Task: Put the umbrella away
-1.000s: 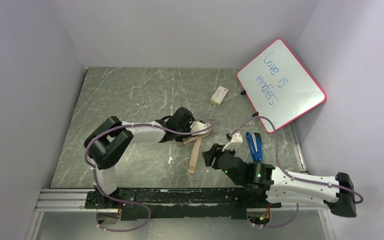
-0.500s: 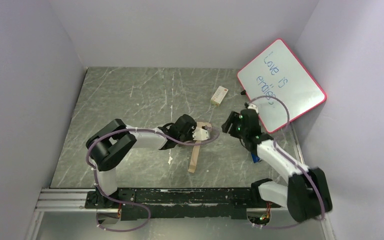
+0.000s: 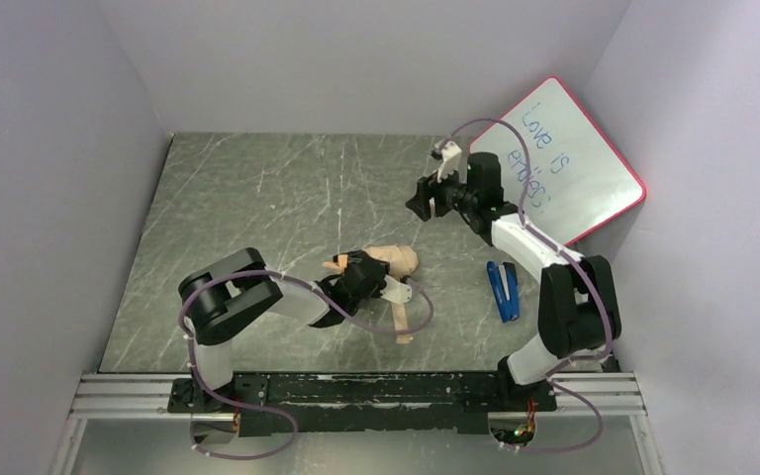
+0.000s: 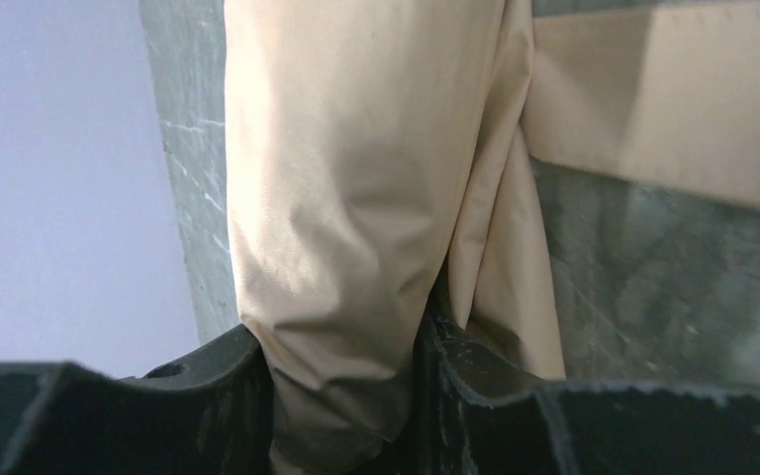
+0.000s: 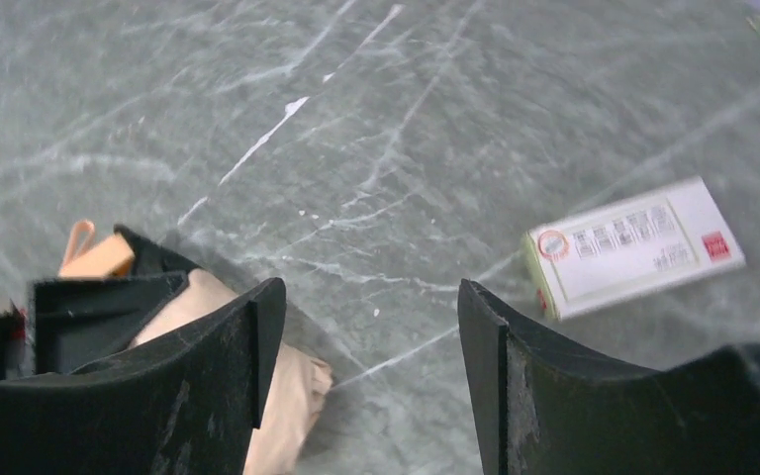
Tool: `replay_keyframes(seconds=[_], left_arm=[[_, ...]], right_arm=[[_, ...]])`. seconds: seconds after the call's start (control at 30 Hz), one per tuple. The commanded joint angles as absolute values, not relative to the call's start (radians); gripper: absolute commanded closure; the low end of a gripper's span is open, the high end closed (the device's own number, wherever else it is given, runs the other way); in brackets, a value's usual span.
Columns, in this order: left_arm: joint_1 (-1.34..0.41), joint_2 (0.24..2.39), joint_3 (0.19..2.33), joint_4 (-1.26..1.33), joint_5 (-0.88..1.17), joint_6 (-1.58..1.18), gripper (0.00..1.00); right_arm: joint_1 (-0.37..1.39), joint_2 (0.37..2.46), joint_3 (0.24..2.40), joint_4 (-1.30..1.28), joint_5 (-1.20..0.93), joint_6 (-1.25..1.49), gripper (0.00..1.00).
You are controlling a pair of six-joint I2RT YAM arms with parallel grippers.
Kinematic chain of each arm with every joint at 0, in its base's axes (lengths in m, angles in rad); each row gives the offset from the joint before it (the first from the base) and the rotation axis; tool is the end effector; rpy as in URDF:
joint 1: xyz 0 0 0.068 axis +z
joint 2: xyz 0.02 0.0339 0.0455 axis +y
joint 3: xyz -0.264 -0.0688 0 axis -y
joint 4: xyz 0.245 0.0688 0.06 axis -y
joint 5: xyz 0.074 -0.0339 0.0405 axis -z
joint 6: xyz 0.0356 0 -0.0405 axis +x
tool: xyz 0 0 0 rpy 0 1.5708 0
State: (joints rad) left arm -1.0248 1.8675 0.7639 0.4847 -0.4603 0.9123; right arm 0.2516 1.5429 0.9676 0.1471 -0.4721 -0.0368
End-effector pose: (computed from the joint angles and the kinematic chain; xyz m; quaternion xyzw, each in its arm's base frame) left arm 0.1939 -0.2886 0.1128 0.6540 0.5764 0.1774 0.4568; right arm 0.3321 0.1021 0.2505 -0.2427 0.7912 0.2519 0.5016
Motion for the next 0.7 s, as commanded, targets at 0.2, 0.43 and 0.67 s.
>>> replay_keyframes(seconds=[0.2,0.43,0.67], left_arm=[[-1.098,1.955,0.656,0.523,-0.584,1.025,0.95],[-1.117,1.986,0.639,0.599,-0.64,1.074,0.95],[-1.133,2.004,0.619,0.662,-0.666,1.104,0.95]], right_arm=[[0.242,1.775,1.314,-0.673,-0.911,-0.984,0.32],[0.26,1.883,1.423,-0.913,-0.934,-1.163,0.31],[0.325,1.895,1.384,-0.796,-0.898,-1.125,0.25]])
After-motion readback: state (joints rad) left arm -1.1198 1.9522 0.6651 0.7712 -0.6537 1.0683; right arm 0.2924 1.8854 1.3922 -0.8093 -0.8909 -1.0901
